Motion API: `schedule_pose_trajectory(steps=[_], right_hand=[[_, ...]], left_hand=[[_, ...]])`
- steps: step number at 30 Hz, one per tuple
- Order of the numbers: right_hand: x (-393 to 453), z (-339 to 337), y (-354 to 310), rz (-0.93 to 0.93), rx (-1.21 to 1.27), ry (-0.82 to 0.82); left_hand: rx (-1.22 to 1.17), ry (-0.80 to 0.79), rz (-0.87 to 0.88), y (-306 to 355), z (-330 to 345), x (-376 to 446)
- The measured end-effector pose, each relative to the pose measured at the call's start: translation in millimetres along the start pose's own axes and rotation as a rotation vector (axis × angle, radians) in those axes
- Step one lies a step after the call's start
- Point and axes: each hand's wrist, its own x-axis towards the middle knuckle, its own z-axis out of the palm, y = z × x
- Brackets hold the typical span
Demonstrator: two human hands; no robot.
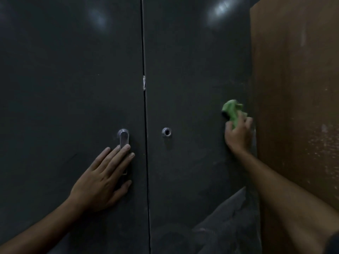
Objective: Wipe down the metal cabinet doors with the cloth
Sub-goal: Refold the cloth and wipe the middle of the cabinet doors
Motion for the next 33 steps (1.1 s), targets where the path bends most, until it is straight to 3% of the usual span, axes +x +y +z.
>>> schedule_pose_trajectory(steps=[2,3,7,10,12,14,16,17,18,19,21,22,24,26,28,30,31,33], right_hand=[[23.5,10.4,-20.0,0.250,0.020,0.092],[22.7,15.4,-39.0,0.249,0.037,0.097],[-76.6,23.5,-91.9,-0.273,0.119,0.017],[-170.1,9.1,-52.0,-0.614,0.116,-0.186],[-176.1,0.6,-6.0,-0.707,0.020,-0.226],[-141.9,0.9,11.8,-0.531,-0.044,-0.127],[-104.9,5.2,-14.3,-0.097,0.021,0.021],[-100.3,8.2,-36.2,0.009,0.059,0.066],[-108.9,12.3,-57.3,-0.015,0.082,0.080],[-128.3,15.4,-74.9,-0.128,0.094,0.051],[-187.5,14.5,-86.7,-0.527,0.117,-0.124],[-211.4,10.6,-77.0,-0.714,0.119,-0.209],[-220.7,3.8,-35.4,-0.899,0.079,-0.280],[-190.1,1.4,2.8,-0.811,-0.016,-0.246],[-148.1,0.2,12.7,-0.412,-0.005,-0.162],[-115.2,4.4,-19.3,0.025,0.083,-0.047],[-112.5,7.3,-42.7,0.093,0.102,-0.023],[-137.0,11.2,-83.7,-0.148,0.149,-0.059]], left_hand=[[0.004,0.010,0.006,0.2,1.2,0.6],[0.004,0.015,0.007,0.1,1.3,1.0],[0.005,-0.009,0.007,-0.9,-0.8,0.6],[0.000,0.001,0.002,1.7,-3.5,0.7],[0.004,-0.004,0.001,1.6,-2.8,-0.2],[0.010,0.005,0.004,1.0,-0.6,0.2],[0.001,0.015,0.000,1.4,0.5,0.9],[-0.003,0.018,-0.003,1.3,0.2,1.1],[-0.008,0.019,-0.003,1.3,-0.8,1.3],[-0.012,0.020,0.000,1.6,-1.3,1.2],[-0.016,0.035,0.004,2.3,-2.6,1.3],[-0.017,0.043,0.005,2.6,-2.9,1.1],[-0.021,0.056,0.006,2.7,-2.4,1.5],[-0.022,0.054,0.002,2.1,-0.3,1.4],[-0.015,0.042,0.002,2.1,0.6,1.0],[-0.010,0.038,-0.005,2.2,0.5,0.9],[-0.011,0.036,-0.005,2.2,0.1,1.0],[-0.010,0.037,-0.001,2.3,-0.7,1.5]])
